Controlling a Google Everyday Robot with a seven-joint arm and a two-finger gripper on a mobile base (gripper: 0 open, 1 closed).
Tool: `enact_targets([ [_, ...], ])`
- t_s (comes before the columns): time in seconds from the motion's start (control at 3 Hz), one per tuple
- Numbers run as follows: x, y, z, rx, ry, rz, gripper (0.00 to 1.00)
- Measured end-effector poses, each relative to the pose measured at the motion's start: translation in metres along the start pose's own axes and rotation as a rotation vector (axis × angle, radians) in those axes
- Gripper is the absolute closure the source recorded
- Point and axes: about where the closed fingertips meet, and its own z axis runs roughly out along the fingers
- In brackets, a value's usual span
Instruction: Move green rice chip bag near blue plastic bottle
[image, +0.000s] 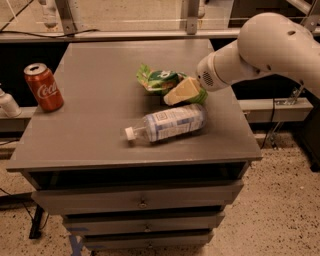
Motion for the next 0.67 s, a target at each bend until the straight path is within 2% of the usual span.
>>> enact_targets([
  [0.67,-0.0005,-0.0005,-0.0004,-0.011,0.004,0.009,0.00],
])
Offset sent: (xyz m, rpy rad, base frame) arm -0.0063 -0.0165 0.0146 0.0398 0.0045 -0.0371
